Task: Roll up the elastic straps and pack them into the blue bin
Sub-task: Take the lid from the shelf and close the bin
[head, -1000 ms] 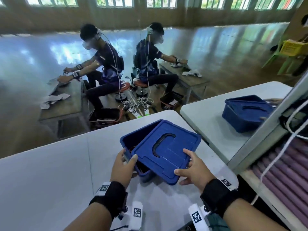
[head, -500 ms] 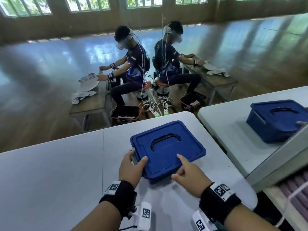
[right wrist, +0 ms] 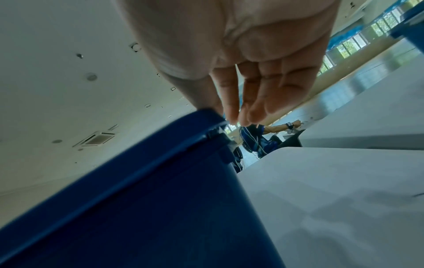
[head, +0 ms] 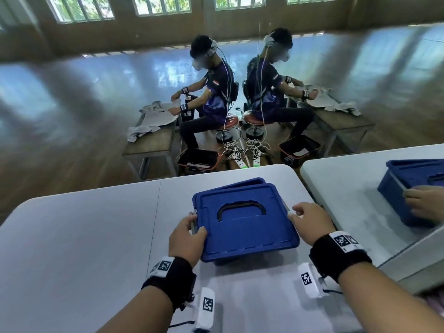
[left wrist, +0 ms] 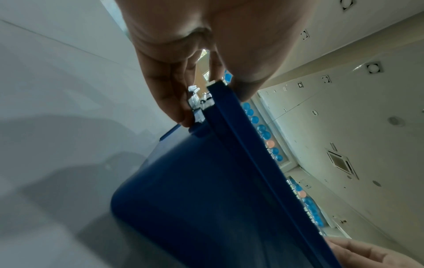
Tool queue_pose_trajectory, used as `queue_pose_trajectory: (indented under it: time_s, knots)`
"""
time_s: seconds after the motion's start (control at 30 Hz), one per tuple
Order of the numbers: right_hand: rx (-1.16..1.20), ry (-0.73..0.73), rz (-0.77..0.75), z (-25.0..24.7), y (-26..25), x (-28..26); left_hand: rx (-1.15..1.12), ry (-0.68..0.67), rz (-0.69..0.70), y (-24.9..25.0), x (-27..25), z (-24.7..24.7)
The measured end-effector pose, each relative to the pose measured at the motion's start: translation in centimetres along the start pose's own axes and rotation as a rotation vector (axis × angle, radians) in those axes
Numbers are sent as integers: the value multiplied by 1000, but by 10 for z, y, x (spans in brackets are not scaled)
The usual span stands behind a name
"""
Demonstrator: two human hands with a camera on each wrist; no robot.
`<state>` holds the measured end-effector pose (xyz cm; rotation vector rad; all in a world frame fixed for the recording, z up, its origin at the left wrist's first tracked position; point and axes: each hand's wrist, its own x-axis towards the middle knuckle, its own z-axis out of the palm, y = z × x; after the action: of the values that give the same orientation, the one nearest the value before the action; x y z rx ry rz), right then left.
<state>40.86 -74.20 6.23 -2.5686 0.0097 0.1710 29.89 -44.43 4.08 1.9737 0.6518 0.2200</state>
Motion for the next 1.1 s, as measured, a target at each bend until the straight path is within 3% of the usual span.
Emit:
queue_pose_trajectory:
  time_s: [0.23, 0.53, 0.73, 0.87, 1.1]
  knots:
    - [23, 33, -87, 3, -13, 20, -17, 56, 10, -1, -3, 4]
    - [10, -40, -160, -1, -14, 44, -55, 42, -14, -7, -9, 17]
    - [134, -131, -49, 2, -12, 51, -93, 40, -87, -4, -6, 19]
    - [274, -171, -19, 1, -12, 48, -73, 111, -93, 3, -2, 13]
    - [542, -141, 111, 8, -6, 41, -219, 165, -160, 2, 8, 8]
